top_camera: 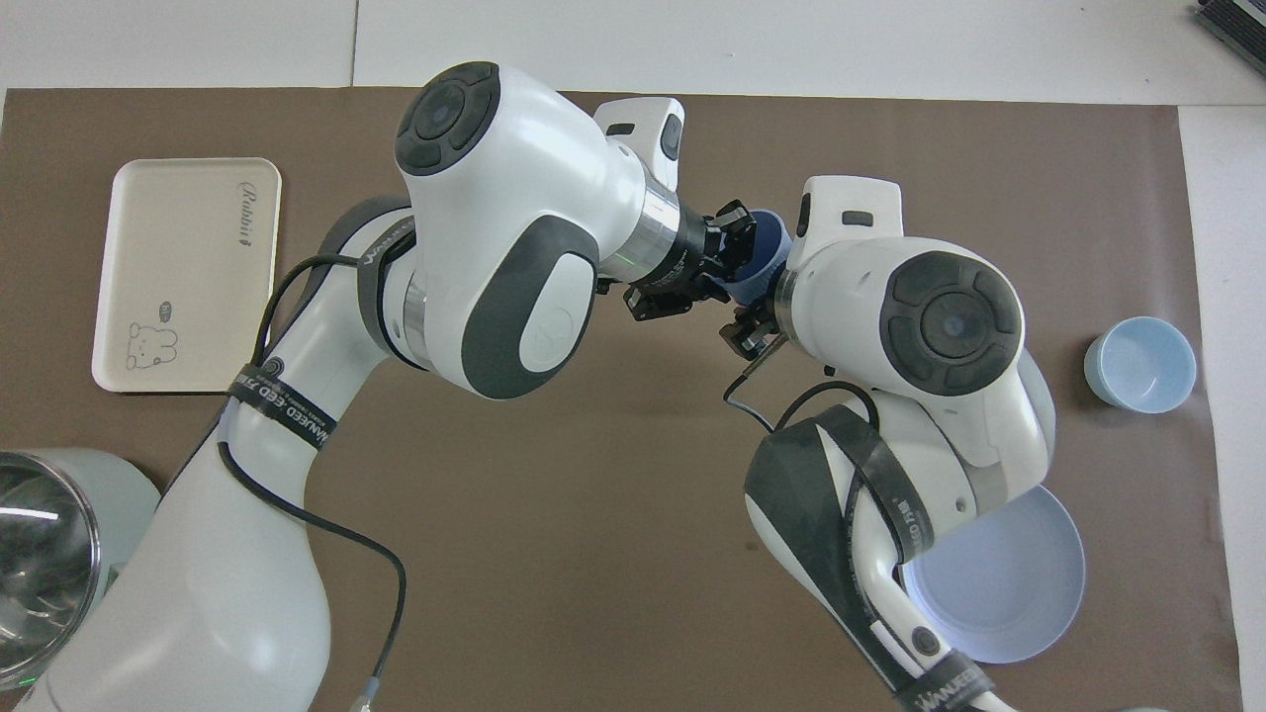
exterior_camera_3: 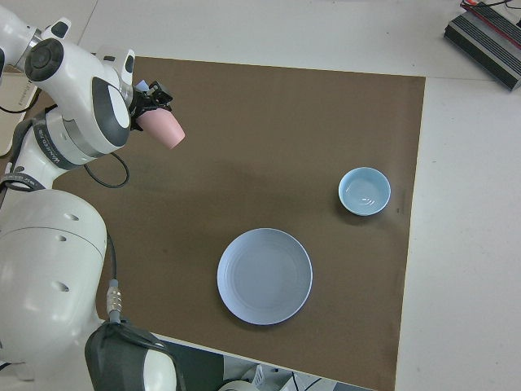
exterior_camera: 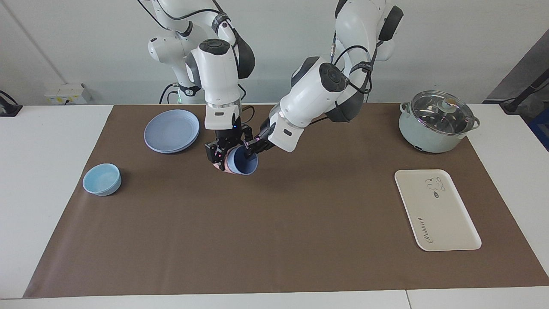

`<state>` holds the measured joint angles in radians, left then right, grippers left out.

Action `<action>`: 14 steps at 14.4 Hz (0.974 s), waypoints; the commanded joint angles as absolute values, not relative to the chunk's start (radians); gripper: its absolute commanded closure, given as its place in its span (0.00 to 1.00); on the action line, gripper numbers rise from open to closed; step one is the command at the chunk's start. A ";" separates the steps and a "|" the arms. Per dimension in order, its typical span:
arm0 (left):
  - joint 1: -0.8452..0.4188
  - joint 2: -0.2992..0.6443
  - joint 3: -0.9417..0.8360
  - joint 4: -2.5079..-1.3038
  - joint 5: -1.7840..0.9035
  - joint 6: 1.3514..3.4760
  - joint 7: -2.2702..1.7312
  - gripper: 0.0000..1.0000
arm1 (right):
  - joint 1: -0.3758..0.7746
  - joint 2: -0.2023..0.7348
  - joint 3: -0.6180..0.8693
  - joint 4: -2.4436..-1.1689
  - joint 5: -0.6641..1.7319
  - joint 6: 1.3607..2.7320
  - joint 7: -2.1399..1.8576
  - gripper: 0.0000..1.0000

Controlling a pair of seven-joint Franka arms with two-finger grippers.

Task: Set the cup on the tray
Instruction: 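Grasp the cup with the left gripper from the right gripper, then carry the cup with the left gripper toward the white tray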

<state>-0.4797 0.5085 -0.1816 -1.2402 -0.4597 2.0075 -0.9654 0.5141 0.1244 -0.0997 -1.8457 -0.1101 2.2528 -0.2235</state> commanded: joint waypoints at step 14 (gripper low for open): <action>-0.238 0.459 -0.163 -1.152 -0.310 1.809 -0.951 1.00 | 0.506 0.117 -0.094 -1.841 -0.132 2.244 -0.204 1.00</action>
